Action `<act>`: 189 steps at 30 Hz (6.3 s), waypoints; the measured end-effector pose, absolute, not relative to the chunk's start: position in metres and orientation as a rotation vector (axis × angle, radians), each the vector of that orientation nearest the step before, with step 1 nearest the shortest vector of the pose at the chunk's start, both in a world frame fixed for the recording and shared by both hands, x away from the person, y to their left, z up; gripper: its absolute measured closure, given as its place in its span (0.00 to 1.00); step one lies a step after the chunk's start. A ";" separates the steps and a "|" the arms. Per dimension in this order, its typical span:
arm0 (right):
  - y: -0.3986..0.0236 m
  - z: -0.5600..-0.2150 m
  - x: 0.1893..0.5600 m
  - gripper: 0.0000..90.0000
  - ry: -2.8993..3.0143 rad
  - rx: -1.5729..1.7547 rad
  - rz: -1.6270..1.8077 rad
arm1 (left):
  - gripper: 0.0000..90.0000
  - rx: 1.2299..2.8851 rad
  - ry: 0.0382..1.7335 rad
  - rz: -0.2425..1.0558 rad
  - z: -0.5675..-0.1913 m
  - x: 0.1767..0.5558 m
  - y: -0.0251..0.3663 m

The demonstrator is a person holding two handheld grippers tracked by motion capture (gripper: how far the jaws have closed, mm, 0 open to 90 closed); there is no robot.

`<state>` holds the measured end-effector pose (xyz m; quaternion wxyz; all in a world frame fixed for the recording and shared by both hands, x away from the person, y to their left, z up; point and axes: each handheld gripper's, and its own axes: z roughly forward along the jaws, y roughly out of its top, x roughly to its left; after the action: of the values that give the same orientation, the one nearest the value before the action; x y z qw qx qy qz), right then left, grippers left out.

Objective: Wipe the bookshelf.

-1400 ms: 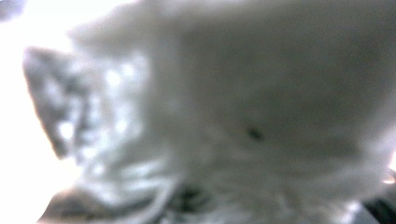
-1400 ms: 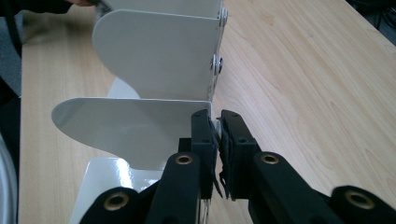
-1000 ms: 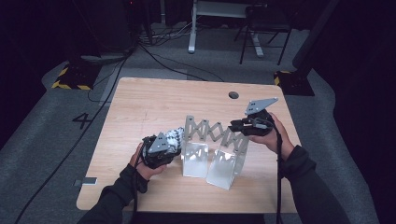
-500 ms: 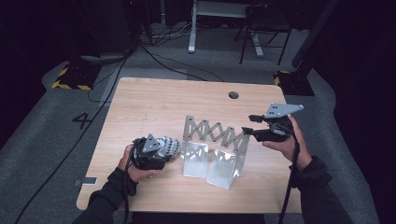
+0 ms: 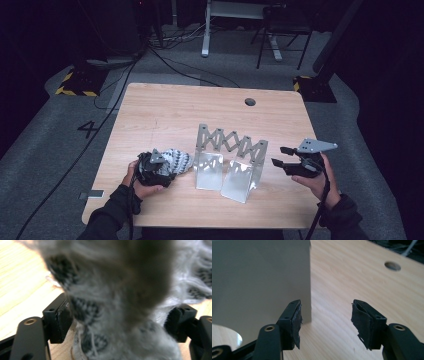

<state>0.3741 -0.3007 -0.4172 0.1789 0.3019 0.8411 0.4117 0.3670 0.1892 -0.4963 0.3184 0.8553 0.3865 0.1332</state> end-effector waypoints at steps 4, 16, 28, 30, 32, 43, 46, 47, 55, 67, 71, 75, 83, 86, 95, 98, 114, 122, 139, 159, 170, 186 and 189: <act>-0.304 -0.445 0.376 0.45 2.413 0.877 1.097 | 0.35 2.240 1.009 0.354 -0.496 0.368 0.192; -0.310 -0.488 0.398 0.43 2.456 0.985 1.093 | 0.81 2.238 0.951 0.387 -0.493 0.370 0.193; -0.317 -0.500 0.404 0.42 2.397 1.059 1.063 | 0.83 2.106 0.713 0.537 -0.441 0.355 0.173; -0.318 -0.501 0.405 0.42 2.379 1.068 1.062 | 0.83 2.070 0.677 0.596 -0.427 0.348 0.166; -0.317 -0.501 0.405 0.42 2.377 1.067 1.062 | 0.83 2.060 0.655 0.606 -0.422 0.345 0.165; -0.318 -0.501 0.405 0.42 2.365 1.075 1.068 | 0.83 2.059 0.593 0.601 -0.414 0.345 0.149; -0.318 -0.502 0.405 0.42 2.365 1.071 1.067 | 0.83 2.125 0.578 0.550 -0.432 0.348 0.144; -0.318 -0.502 0.405 0.41 2.364 1.070 1.066 | 0.83 2.142 0.568 0.540 -0.436 0.348 0.142; -0.317 -0.502 0.405 0.41 2.365 1.070 1.066 | 0.83 2.288 0.523 0.390 -0.466 0.344 0.136; -0.317 -0.502 0.405 0.41 2.361 1.072 1.069 | 0.83 2.255 0.523 0.398 -0.459 0.342 0.138; -0.318 -0.502 0.405 0.41 2.358 1.068 1.068 | 0.83 2.112 0.521 0.478 -0.430 0.339 0.144; -0.318 -0.503 0.404 0.41 2.353 1.068 1.070 | 0.83 2.018 0.498 0.538 -0.407 0.337 0.146; -0.320 -0.503 0.402 0.41 2.346 1.076 1.071 | 0.83 2.020 0.475 0.528 -0.406 0.339 0.145; -0.320 -0.503 0.401 0.40 2.339 1.085 1.071 | 0.83 2.072 0.481 0.495 -0.420 0.342 0.142; -0.320 -0.503 0.400 0.39 2.341 1.088 1.068 | 0.83 2.240 0.519 0.367 -0.465 0.352 0.132; -0.320 -0.503 0.401 0.38 2.344 1.082 1.065 | 0.83 2.274 0.516 0.336 -0.473 0.352 0.130; -0.320 -0.503 0.400 0.38 2.339 1.087 1.065 | 0.82 2.267 0.495 0.372 -0.462 0.356 0.131; -0.320 -0.504 0.399 0.35 2.333 1.094 1.059 | 0.82 2.083 0.524 0.476 -0.424 0.371 0.137; -0.319 -0.504 0.398 0.33 2.332 1.100 1.051 | 0.82 2.045 0.577 0.487 -0.423 0.409 0.121; -0.319 -0.504 0.398 0.32 2.334 1.099 1.051 | 0.82 2.314 0.574 0.336 -0.474 0.368 0.120; -0.319 -0.504 0.398 0.31 2.338 1.091 1.049 | 0.82 2.196 0.474 0.476 -0.436 0.319 0.137; -0.319 -0.504 0.398 0.31 2.339 1.093 1.050 | 0.82 2.139 0.407 0.589 -0.415 0.310 0.138; -0.319 -0.504 0.399 0.31 2.338 1.094 1.051 | 0.82 2.167 0.413 0.559 -0.424 0.314 0.136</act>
<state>0.3985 -0.3188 -0.5036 0.1763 0.3863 0.8258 0.3711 0.3137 0.1359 -0.4239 0.4196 0.8644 0.1646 0.2228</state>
